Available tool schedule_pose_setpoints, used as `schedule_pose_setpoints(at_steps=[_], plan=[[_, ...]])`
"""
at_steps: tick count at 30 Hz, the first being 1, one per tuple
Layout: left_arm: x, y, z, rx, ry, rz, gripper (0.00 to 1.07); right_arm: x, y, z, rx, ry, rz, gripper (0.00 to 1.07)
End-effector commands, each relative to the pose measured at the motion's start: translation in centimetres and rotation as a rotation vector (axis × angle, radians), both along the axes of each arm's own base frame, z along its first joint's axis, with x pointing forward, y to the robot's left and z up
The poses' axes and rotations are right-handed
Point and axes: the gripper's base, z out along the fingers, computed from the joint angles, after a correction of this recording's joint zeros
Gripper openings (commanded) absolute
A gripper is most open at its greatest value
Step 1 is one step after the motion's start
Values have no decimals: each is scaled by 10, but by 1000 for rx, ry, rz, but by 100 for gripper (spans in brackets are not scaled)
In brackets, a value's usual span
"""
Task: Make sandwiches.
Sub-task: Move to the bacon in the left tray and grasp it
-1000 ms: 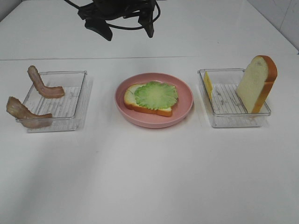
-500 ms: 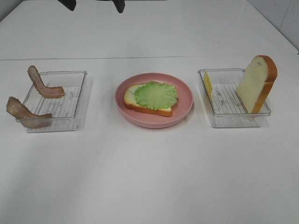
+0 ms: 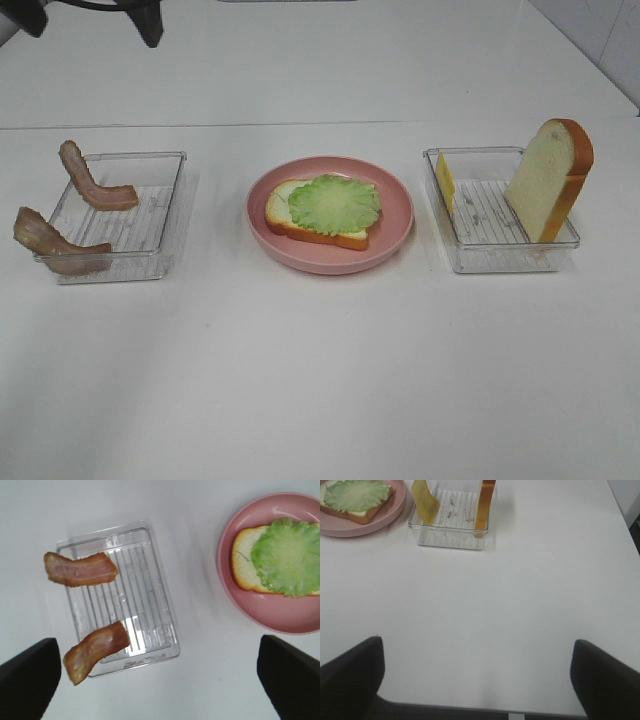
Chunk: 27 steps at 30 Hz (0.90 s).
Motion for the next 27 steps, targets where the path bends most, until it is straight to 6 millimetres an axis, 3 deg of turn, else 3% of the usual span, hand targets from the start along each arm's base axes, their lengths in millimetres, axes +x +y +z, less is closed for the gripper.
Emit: schedule_pose_setpoints(at_steps=[1, 7, 13, 27], plan=[[-15, 16, -1, 37, 99, 29, 102, -5, 0, 0, 0, -38, -4, 99], [-24, 43, -12, 57, 154, 75, 102, -5, 0, 0, 0, -38, -4, 99], [-27, 72, -49, 82, 263, 135, 102, -5, 0, 0, 0, -38, -4, 99], [-21, 106, -99, -13, 204, 245, 102, -5, 0, 0, 0, -38, -4, 99]])
